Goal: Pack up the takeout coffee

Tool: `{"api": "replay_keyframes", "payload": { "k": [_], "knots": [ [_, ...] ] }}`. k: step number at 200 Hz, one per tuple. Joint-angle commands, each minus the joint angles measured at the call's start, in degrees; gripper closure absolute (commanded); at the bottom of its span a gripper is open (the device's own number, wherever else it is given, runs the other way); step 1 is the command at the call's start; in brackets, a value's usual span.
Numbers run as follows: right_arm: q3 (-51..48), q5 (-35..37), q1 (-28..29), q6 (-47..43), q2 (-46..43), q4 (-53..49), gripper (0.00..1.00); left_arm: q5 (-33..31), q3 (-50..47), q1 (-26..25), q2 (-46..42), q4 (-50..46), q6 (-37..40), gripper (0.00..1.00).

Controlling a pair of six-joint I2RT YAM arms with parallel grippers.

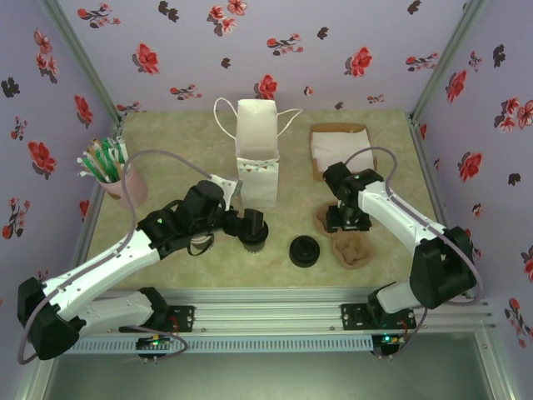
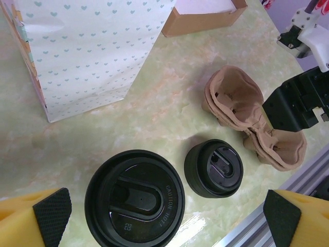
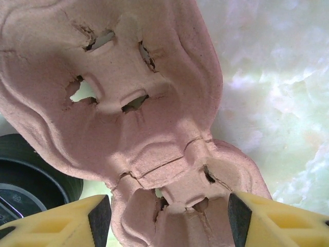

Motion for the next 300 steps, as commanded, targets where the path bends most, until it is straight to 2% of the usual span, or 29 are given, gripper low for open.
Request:
{"api": "replay_keyframes", "payload": {
  "k": [1, 55, 97, 168, 300],
  "knots": [
    [2.32, -1.08, -0.42, -2.55, 1.97, -2.48, 0.37, -1.07, 0.04, -0.44, -0.96, -0.05, 1.31, 0.01],
    [4.92, 0.67, -0.46, -4.35, 6.49, -4.52, 0.39, -1.06, 0.04, -0.40, -0.83, -0.04, 1.06, 0.01],
    [4.91, -1.07, -0.42, -5.06, 8.37, -3.75, 0.43, -1.01, 0.30, -0.38, -0.26, -0.05, 1.27, 0.01],
    [4.78, -1.23, -0.38, -5.27, 10.99, -3.31, 0.43, -1.00, 0.75, -0.37, 0.70, -0.09, 1.28, 0.01],
    [3.58, -0.81, -2.08, -4.81, 8.60, -2.34, 0.47, -0.93, 1.43, -0.43, 1.25, -0.29, 1.35, 0.01]
  ]
}}
